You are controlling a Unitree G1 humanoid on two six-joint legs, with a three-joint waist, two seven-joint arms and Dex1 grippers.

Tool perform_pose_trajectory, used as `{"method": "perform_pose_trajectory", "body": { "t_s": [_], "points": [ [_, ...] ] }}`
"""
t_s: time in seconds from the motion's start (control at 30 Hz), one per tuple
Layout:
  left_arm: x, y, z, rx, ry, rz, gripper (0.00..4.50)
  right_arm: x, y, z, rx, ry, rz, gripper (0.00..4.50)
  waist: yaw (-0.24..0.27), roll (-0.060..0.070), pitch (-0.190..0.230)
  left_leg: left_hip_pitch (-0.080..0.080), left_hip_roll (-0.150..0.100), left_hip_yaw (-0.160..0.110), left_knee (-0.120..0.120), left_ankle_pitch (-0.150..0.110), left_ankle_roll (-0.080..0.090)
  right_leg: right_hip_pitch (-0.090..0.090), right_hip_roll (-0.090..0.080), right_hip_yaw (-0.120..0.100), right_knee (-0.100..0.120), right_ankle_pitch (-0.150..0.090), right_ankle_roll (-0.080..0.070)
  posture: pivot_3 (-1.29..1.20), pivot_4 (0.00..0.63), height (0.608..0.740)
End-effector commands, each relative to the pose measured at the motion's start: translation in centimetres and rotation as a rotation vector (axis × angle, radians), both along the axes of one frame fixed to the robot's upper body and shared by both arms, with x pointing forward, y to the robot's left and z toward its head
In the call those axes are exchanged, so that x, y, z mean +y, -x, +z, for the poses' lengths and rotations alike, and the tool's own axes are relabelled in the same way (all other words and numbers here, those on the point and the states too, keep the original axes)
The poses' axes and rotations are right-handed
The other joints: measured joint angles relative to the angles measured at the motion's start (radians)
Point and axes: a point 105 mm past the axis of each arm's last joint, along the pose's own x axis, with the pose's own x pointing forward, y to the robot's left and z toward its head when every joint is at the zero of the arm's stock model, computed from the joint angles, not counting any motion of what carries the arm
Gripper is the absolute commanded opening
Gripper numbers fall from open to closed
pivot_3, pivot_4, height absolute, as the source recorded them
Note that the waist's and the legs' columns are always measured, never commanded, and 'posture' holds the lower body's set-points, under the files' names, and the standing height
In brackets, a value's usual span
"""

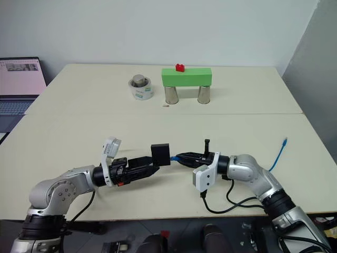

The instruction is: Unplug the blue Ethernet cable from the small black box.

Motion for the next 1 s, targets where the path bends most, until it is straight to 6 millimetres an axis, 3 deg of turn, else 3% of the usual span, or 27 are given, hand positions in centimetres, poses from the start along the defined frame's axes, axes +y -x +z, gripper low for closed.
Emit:
{"method": "perform_pose_trajectory", "body": {
  "t_s": [0.03,0.47,0.57,0.63,0.7,0.83,0.9,1.0],
  "points": [
    [-0.5,-0.2,1.0,-0.067,0.005,-0.019,3.77,0.4,0.3,1.1,-0.021,-0.031,0.033,0.11,0.0,0.0,0.0,0.0,0.0,0.0,0.0,0.0,0.0,0.0,0.0,0.0,0.0,0.0,0.0,0.0,0.15,0.74],
    [-1.6,0.2,0.3,-0.069,-0.009,-0.078,0.9,0.8,1.1,0.8,-0.035,-0.011,0.076,0.11,0.0,0.0,0.0,0.0,0.0,0.0,0.0,0.0,0.0,0.0,0.0,0.0,0.0,0.0,0.0,0.0,0.15,0.74],
    [-1.2,0.1,0.1,-0.068,-0.022,-0.069,0.8,0.6,1.1,0.7,-0.051,0.009,0.083,0.11,0.0,0.0,0.0,0.0,0.0,0.0,0.0,0.0,0.0,0.0,0.0,0.0,0.0,0.0,0.0,0.0,0.15,0.74],
    [-1.0,0.0,0.0,-0.068,-0.029,-0.067,0.8,0.4,1.2,0.8,-0.04,0.011,0.085,0.86,0.0,0.0,0.0,0.0,0.0,0.0,0.0,0.0,0.0,0.0,0.0,0.0,0.0,0.0,0.0,0.0,0.15,0.74],
    [-0.9,-0.1,0.1,-0.069,-0.026,-0.068,0.8,0.1,1.3,0.8,-0.017,0.021,0.078,1.25,-0.001,0.0,0.0,0.0,0.0,0.0,0.0,0.0,0.0,0.0,0.0,0.0,0.0,0.0,0.0,0.0,0.15,0.74],
    [-1.2,-0.3,0.4,-0.099,-0.038,-0.092,0.8,-1.2,1.9,0.0,0.182,0.037,0.013,2.28,0.002,0.0,0.0,0.0,0.0,0.0,0.0,0.0,0.0,0.0,0.0,0.0,0.0,0.0,0.0,0.0,0.15,0.74],
    [-1.4,-0.2,0.3,-0.126,-0.066,-0.119,0.8,-1.8,2.5,0.6,0.295,-0.001,-0.016,2.77,0.009,0.0,0.0,0.0,0.0,-0.001,0.0,0.0,0.0,0.001,0.0,0.0,0.0,0.0,0.0,0.0,0.15,0.74],
    [-1.7,-0.1,0.4,-0.154,-0.083,-0.164,0.8,-2.0,3.1,2.2,0.552,-0.13,-0.069,2.78,0.009,0.0,0.0,0.0,0.0,-0.001,0.0,0.0,0.0,0.001,0.0,0.0,0.0,0.0,0.0,0.0,0.15,0.74]
  ]
}}
